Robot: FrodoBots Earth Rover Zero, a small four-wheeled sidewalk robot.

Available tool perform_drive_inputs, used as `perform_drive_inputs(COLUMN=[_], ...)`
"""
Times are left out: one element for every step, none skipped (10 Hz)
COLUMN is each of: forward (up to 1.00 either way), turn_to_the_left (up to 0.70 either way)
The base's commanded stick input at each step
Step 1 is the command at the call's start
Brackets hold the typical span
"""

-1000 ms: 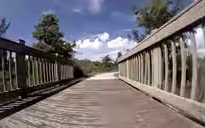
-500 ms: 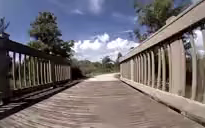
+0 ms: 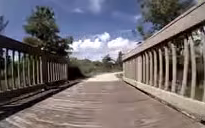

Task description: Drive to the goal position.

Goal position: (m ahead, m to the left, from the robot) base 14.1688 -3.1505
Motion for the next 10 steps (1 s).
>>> perform_drive_inputs(forward=[0.85,0.85,0.85,0.85,0.85,0.85,0.85,0.85,0.85,0.85], turn_to_the_left=[0.0,0.0,0.0,0.0,0.0,0.0,0.0,0.0,0.0,0.0])
